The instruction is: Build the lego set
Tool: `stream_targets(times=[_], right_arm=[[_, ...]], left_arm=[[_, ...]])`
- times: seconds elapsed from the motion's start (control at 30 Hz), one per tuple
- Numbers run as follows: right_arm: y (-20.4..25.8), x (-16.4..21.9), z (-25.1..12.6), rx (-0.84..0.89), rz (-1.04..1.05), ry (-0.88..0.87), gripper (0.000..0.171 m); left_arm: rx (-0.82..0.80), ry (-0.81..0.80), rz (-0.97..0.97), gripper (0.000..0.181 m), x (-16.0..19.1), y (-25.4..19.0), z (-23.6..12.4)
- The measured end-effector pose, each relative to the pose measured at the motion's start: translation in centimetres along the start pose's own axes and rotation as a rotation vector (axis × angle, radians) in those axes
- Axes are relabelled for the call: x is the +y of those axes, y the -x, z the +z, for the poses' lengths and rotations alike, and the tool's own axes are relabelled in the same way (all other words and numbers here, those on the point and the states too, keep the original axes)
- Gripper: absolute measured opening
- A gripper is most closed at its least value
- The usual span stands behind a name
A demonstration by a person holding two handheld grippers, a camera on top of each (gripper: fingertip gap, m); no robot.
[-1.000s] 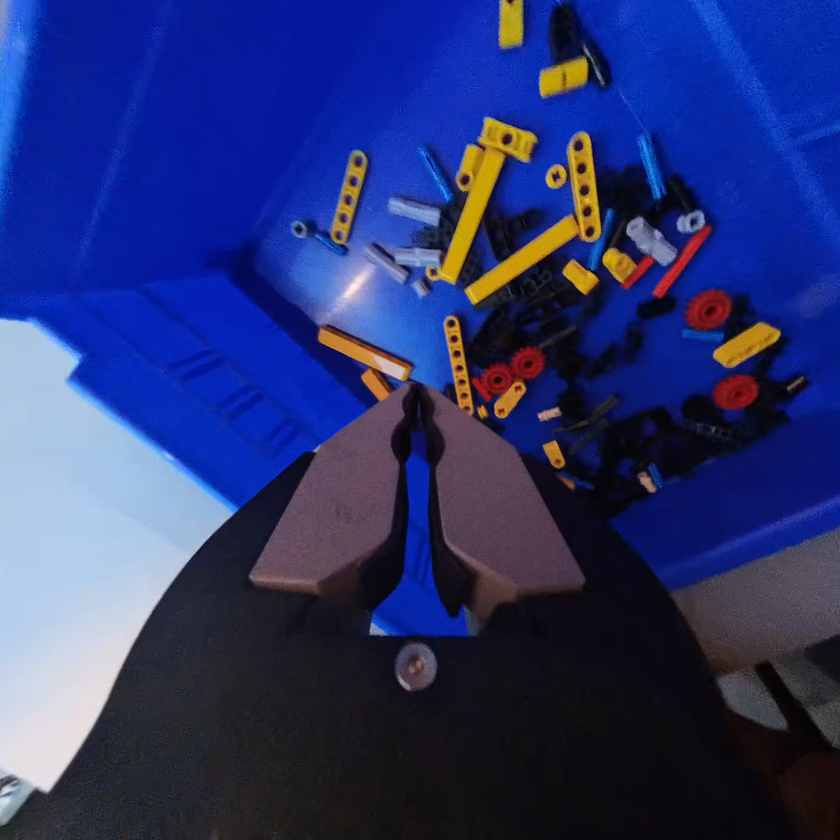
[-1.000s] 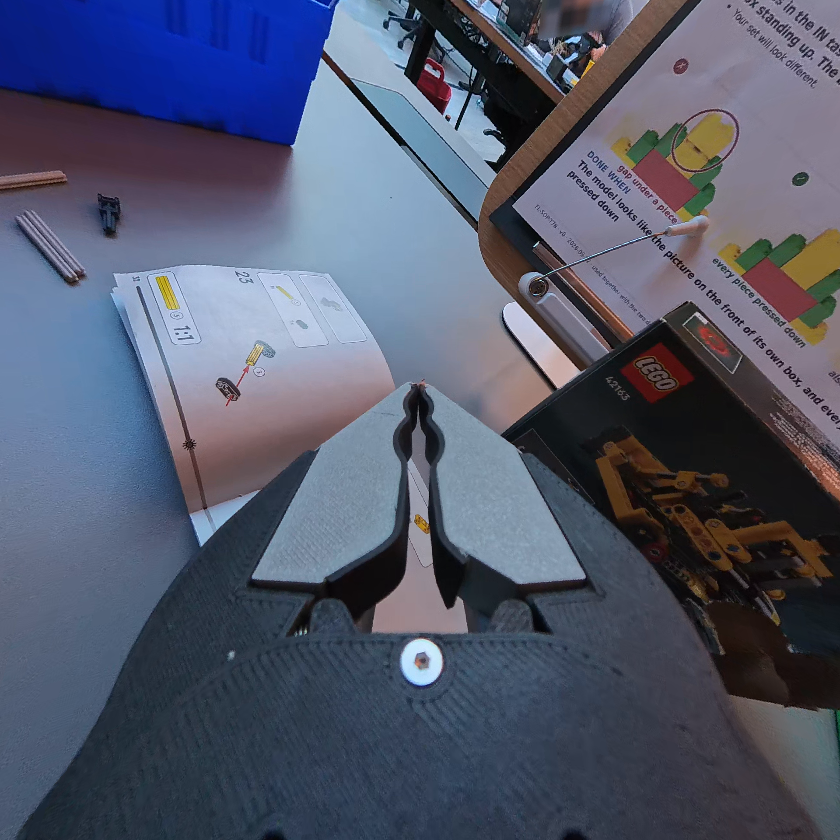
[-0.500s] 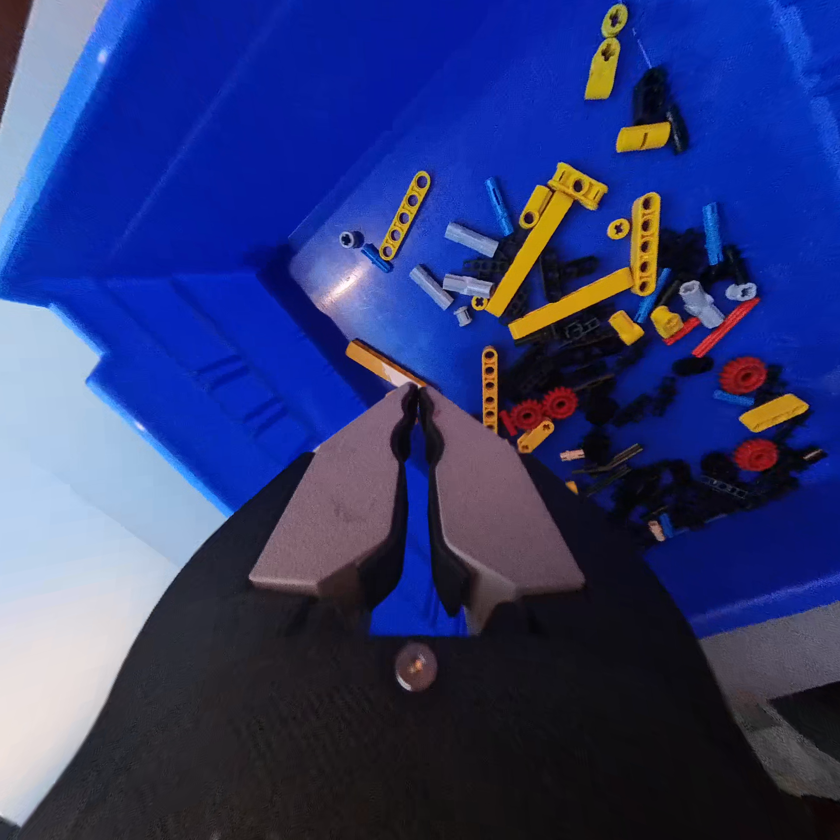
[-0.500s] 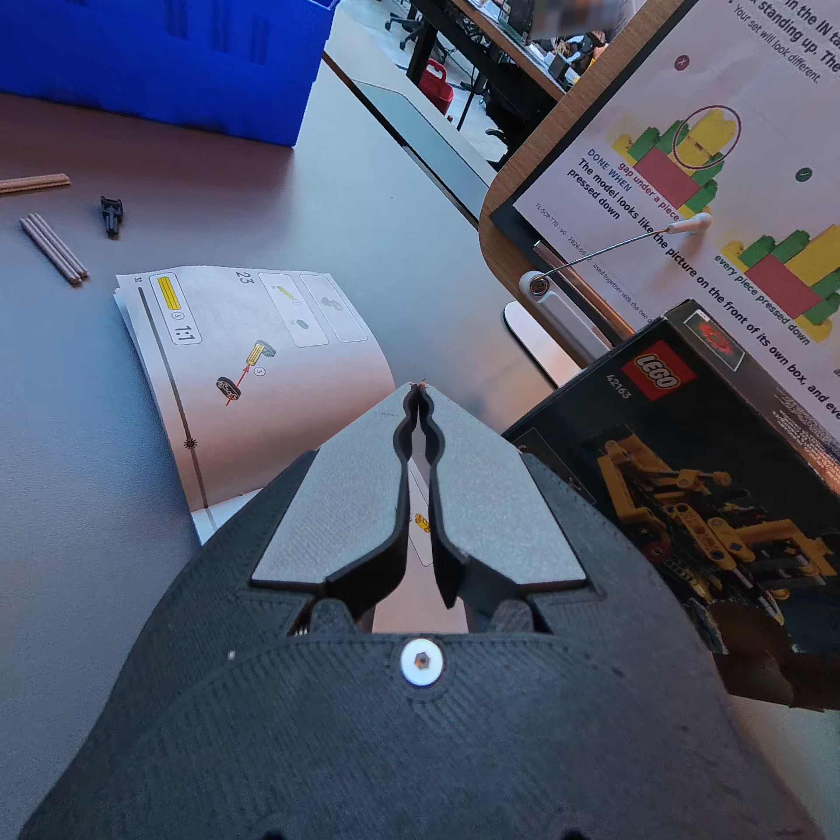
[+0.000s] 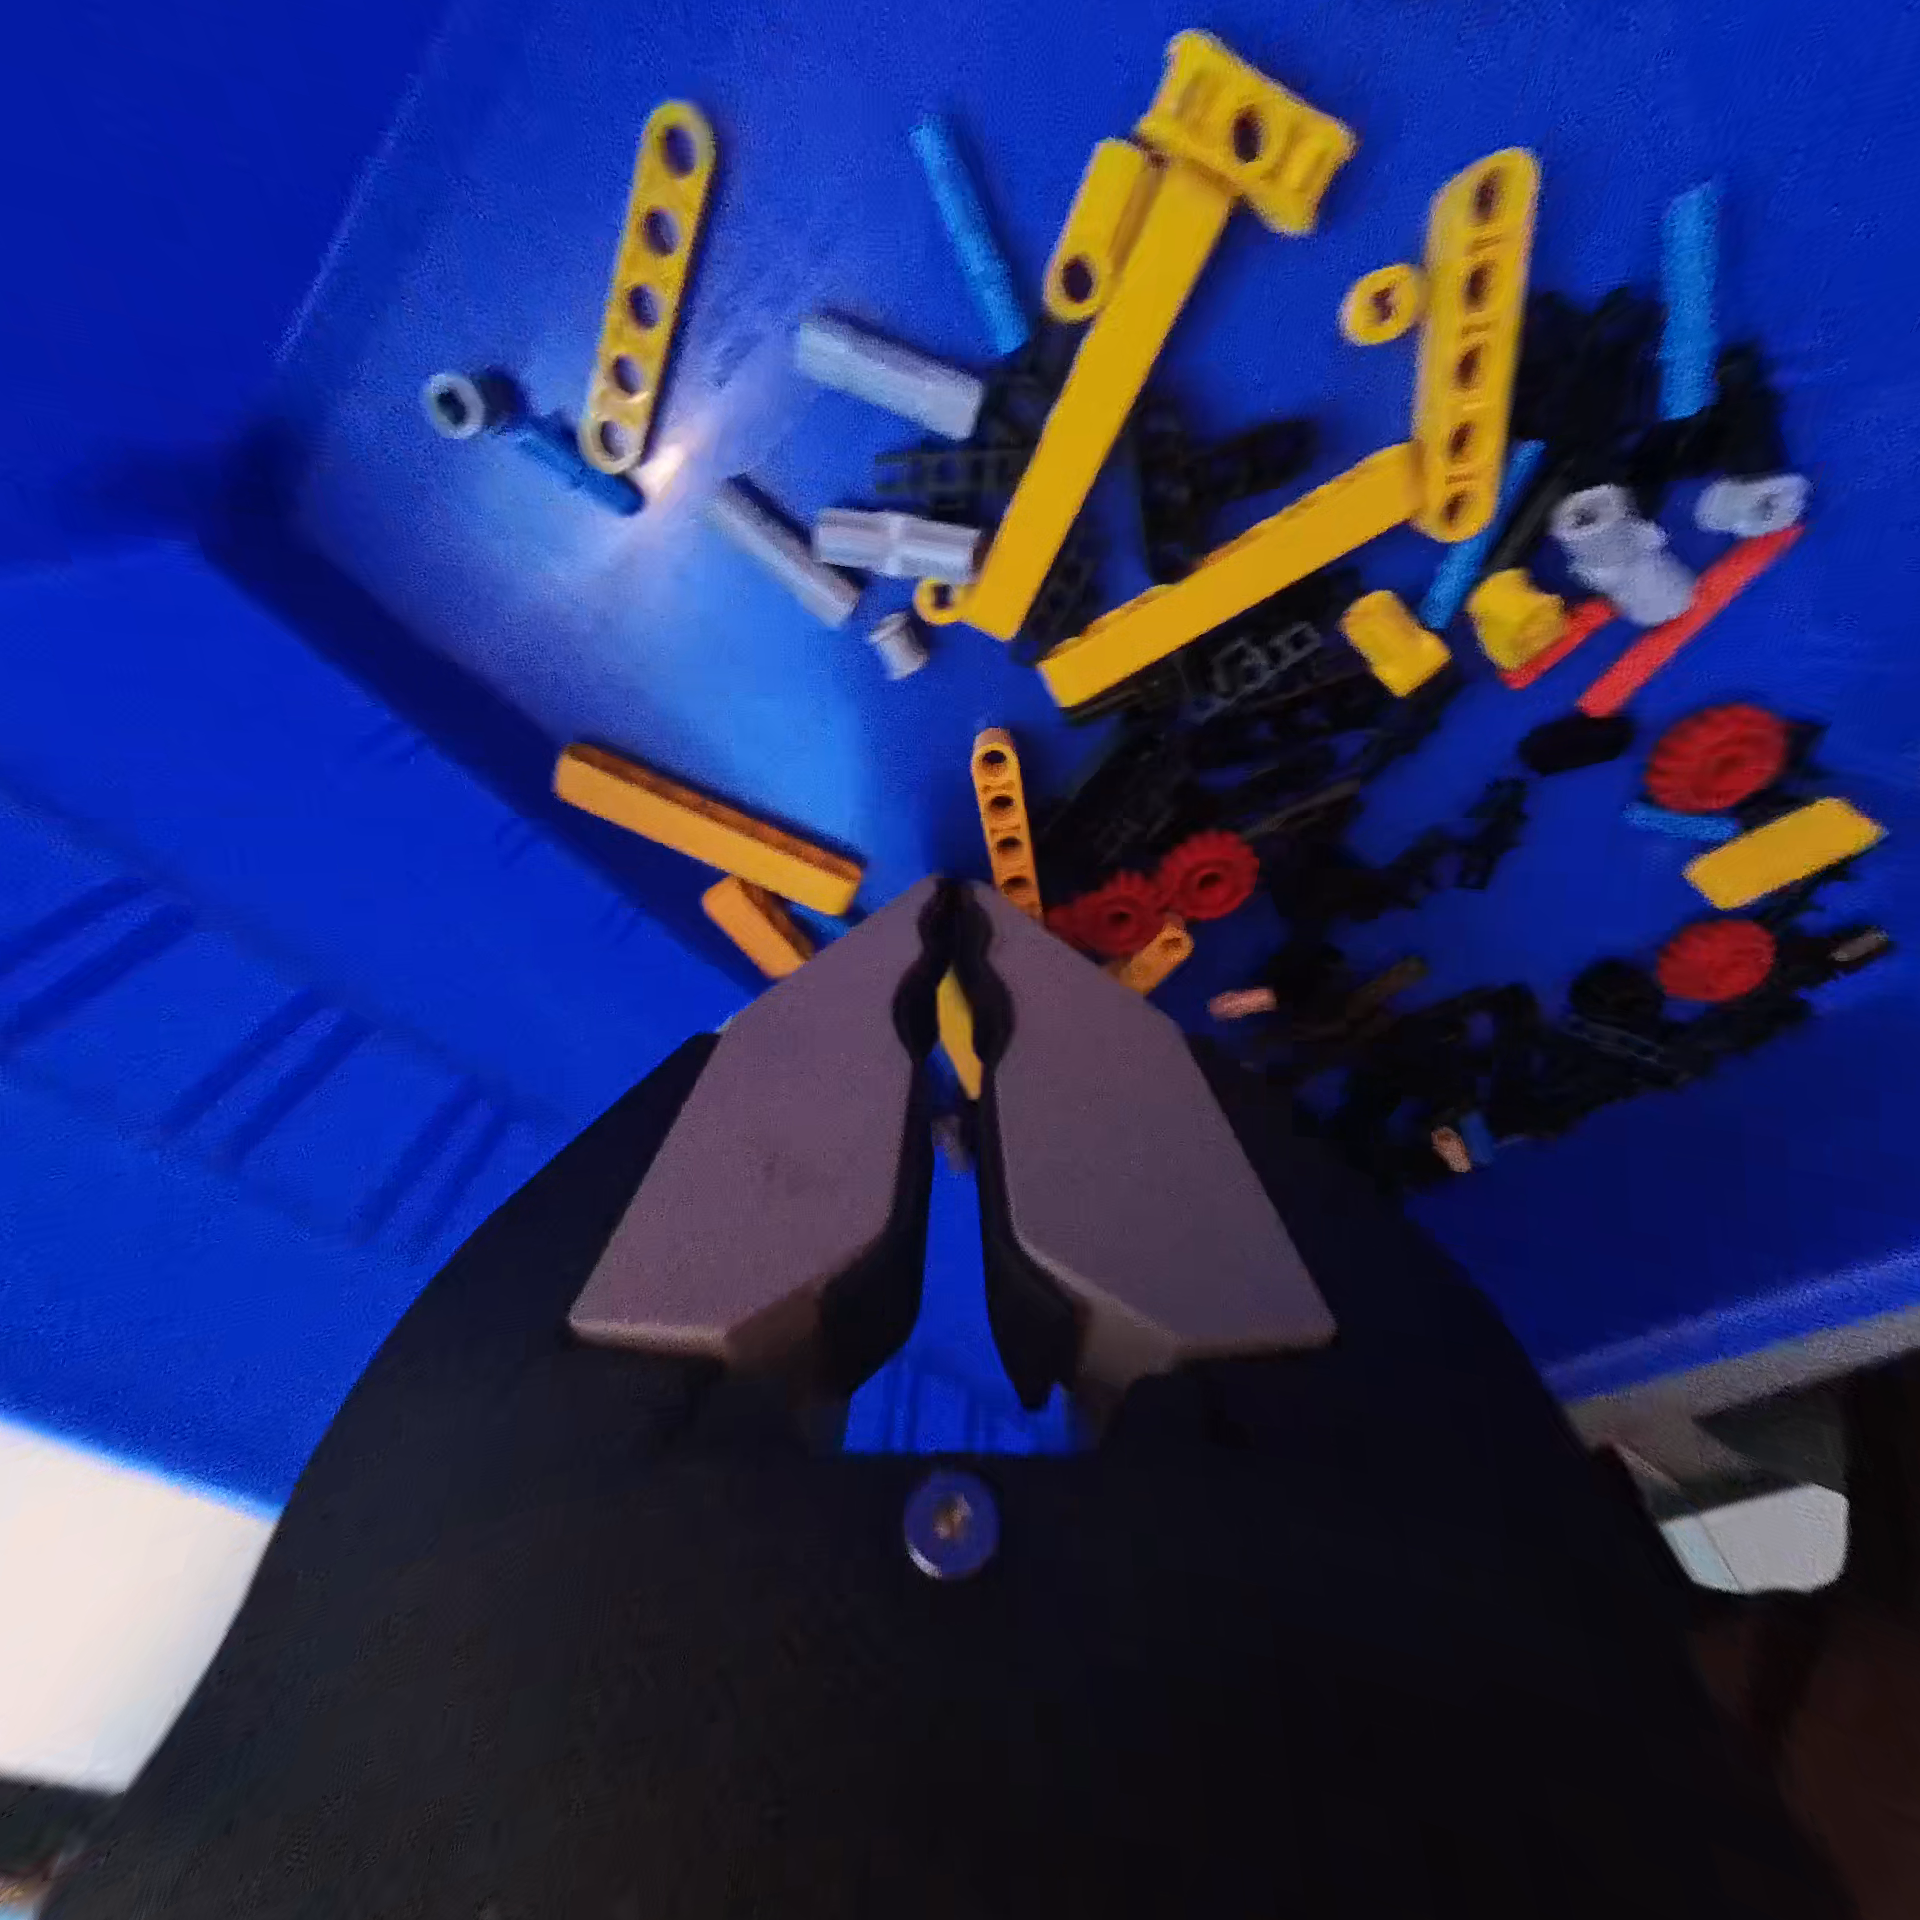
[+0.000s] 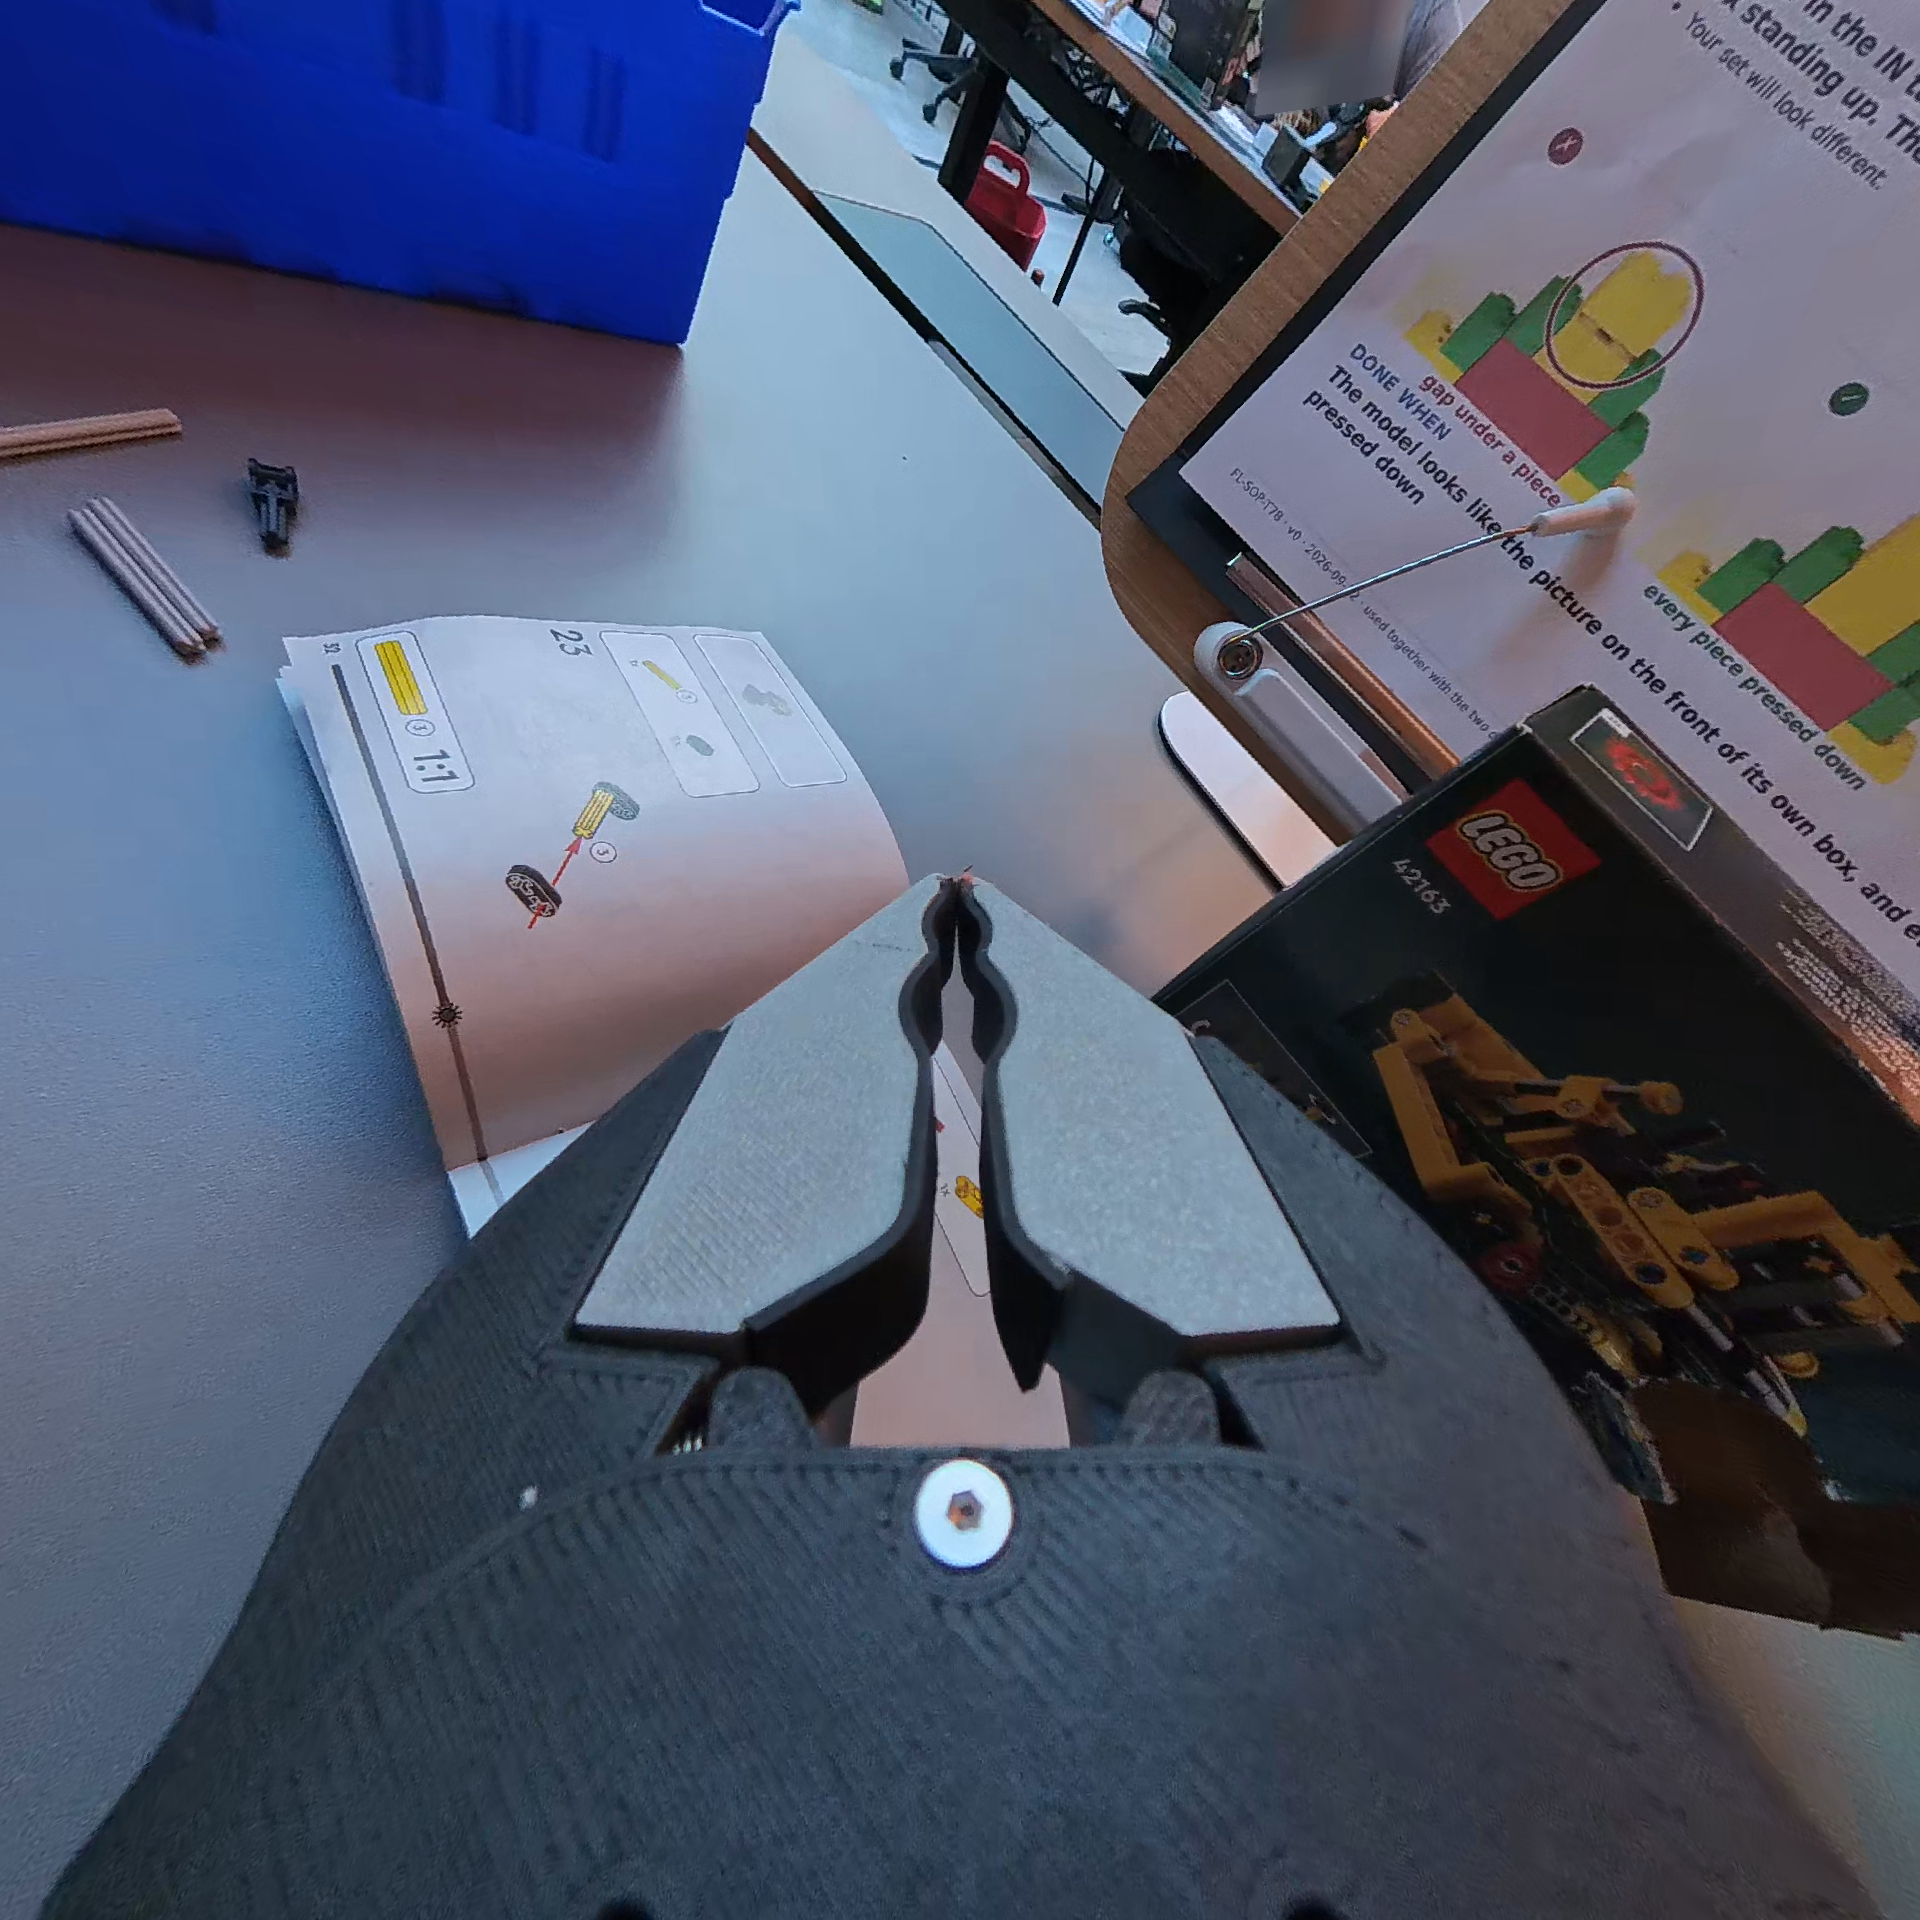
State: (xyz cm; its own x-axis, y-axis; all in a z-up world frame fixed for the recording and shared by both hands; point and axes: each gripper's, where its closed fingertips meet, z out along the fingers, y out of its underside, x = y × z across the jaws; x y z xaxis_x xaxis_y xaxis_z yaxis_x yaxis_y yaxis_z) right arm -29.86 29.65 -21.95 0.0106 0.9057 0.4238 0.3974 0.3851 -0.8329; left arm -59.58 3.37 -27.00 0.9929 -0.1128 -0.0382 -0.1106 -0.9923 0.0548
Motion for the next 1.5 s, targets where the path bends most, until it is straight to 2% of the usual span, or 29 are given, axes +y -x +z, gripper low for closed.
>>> stream_targets(times=[0.07, 0.17, 0.23, 0.37, 0.5, 0.67, 0.8, 0.9, 1.17, 1.5], right_arm=[[0.0, 0.0, 0.0, -0.002, 0.000, 0.000, 0.000], [0.1, 0.0, 0.0, -0.004, 0.001, -0.002, 0.000], [0.1, -0.1, 0.0, -0.006, -0.001, -0.001, 0.000], [0.2, 0.0, 0.1, -0.009, -0.005, 0.003, 0.000], [0.3, 0.1, 0.1, -0.011, -0.011, 0.007, 0.000], [0.3, 0.2, 0.2, -0.010, -0.013, 0.015, 0.000], [0.3, 0.4, 0.3, -0.008, -0.015, 0.020, 0.000], [0.4, 0.6, 0.5, -0.019, -0.012, 0.033, 0.000], [0.7, 0.6, 0.6, -0.020, -0.028, 0.041, 0.000], [0.9, 0.6, 0.6, -0.026, -0.043, 0.043, 0.000]], left_arm=[[0.068, -0.055, 0.046, 0.000, -1.0, -1.8, -0.5], [-0.046, -0.150, 0.022, 0.000, -2.7, -0.1, -2.0], [0.015, -0.219, 0.020, 0.000, -3.8, -1.0, -2.8], [0.001, -0.271, 0.037, 0.000, -4.9, -1.5, -3.2], [0.074, -0.286, 0.061, 0.000, -6.0, -3.7, -2.6], [0.086, -0.181, 0.109, 0.000, -4.9, -4.9, -1.0], [-0.043, -0.110, 0.056, 0.000, -2.9, -1.9, -0.9], [0.004, -0.163, 0.016, 0.000, -3.2, -1.7, -2.1], [-0.041, -0.310, -0.046, 0.000, -3.0, 0.6, -6.1], [-0.050, -0.313, -0.051, 0.000, -2.6, 1.1, -6.4]])
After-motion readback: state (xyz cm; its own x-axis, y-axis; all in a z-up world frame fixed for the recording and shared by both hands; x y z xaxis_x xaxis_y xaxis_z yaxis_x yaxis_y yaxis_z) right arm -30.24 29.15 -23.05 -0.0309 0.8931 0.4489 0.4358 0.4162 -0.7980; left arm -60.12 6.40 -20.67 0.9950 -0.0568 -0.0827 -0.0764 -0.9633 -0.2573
